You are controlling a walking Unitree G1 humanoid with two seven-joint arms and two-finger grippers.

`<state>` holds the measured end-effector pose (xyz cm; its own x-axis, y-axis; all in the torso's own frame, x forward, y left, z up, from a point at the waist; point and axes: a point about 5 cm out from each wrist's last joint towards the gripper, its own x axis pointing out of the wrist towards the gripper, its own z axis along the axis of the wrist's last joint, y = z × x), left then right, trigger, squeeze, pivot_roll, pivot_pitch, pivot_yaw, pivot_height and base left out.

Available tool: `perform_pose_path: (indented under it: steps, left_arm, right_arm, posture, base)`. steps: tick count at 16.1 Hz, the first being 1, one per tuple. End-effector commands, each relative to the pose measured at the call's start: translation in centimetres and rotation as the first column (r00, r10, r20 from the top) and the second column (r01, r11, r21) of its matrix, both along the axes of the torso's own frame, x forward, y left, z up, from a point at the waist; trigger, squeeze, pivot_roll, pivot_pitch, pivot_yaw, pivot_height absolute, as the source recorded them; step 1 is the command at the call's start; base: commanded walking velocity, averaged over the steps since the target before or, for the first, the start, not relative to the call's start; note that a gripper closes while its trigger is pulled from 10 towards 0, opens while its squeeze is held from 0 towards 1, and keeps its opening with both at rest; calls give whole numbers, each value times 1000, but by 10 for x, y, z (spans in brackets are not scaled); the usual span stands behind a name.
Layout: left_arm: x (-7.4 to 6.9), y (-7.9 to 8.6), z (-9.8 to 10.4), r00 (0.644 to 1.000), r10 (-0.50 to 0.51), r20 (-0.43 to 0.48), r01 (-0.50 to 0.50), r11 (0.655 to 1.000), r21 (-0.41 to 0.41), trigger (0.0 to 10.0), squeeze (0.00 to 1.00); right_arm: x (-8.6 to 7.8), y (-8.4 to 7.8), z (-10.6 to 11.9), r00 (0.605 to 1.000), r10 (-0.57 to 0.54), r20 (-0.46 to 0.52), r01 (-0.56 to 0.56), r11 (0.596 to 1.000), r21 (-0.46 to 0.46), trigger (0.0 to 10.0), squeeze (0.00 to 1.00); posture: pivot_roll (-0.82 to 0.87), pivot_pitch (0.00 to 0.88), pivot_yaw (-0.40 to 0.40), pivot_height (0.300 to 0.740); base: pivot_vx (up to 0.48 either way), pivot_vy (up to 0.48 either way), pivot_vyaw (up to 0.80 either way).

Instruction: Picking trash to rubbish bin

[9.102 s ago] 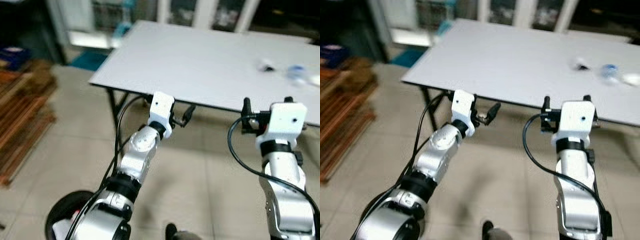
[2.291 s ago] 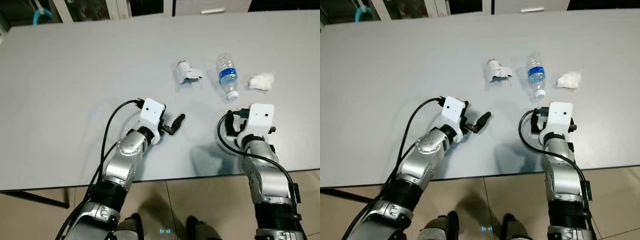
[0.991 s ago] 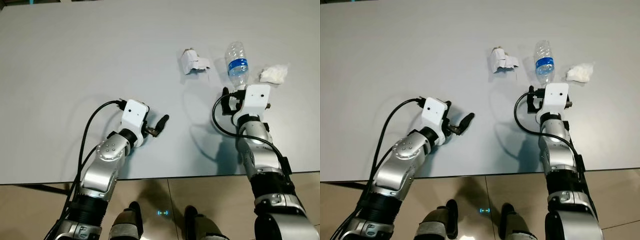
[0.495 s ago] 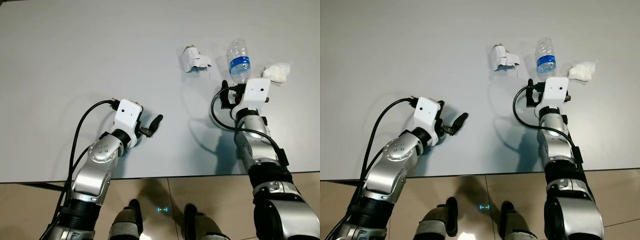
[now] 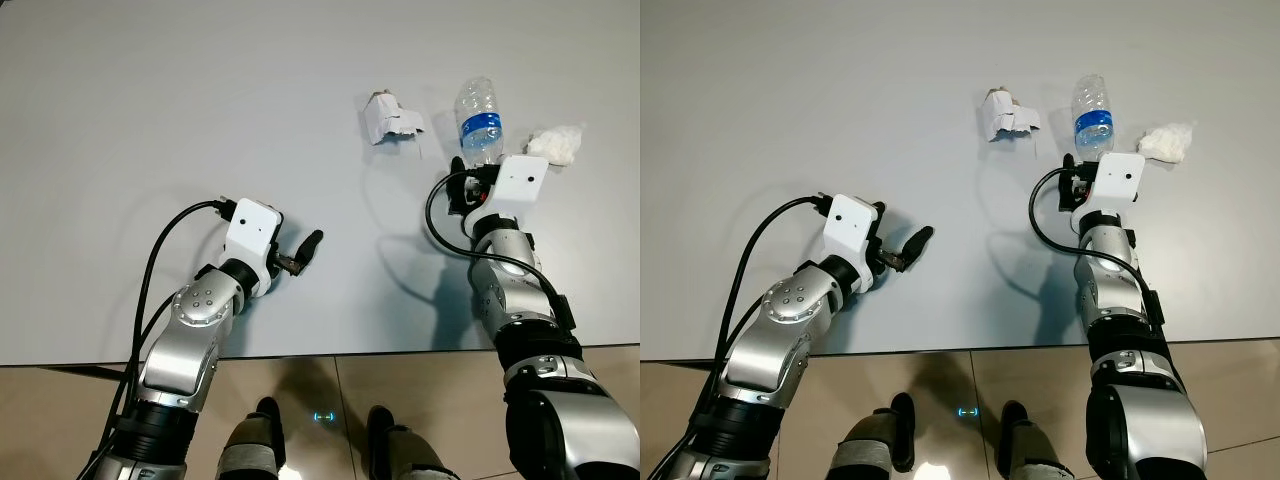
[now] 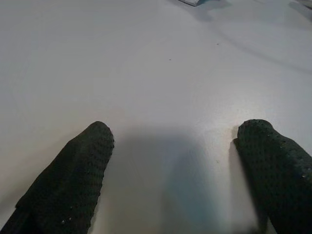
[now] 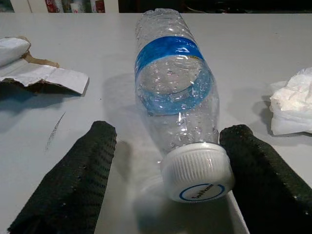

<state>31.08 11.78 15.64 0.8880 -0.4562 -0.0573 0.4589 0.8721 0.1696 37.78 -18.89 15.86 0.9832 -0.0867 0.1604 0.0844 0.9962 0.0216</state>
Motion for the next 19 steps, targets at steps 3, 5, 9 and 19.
perform_pose_path:
  steps: [3, 5, 9, 19]
  left_arm:
    - [-4, 4, -9, 999, 16, -43, -16, 1000, 14, 10000, 0]
    - [-4, 3, -9, 999, 16, -43, -16, 1000, 15, 10000, 0]
    - [-3, 3, -9, 999, 19, -39, -19, 1000, 16, 10000, 0]
    - [6, -9, -6, 1000, 0, -20, 0, 1000, -4, 10000, 0]
  right_arm:
    - [-18, 0, -62, 969, 1, -247, 13, 999, 53, 0, 0]
    - [-18, -1, -62, 969, 0, -248, 13, 998, 54, 0, 0]
    - [-18, -3, -62, 969, -3, -248, 17, 998, 52, 0, 0]
    - [-19, -17, -55, 977, -47, -209, 53, 998, 26, 2078, 0]
  posture:
    - [414, 376, 55, 740]
    - [415, 375, 55, 740]
    - [416, 368, 55, 740]
    - [383, 316, 55, 740]
  base:
    - [0, 0, 0]
    - [0, 0, 0]
    - [0, 0, 0]
    - [0, 0, 0]
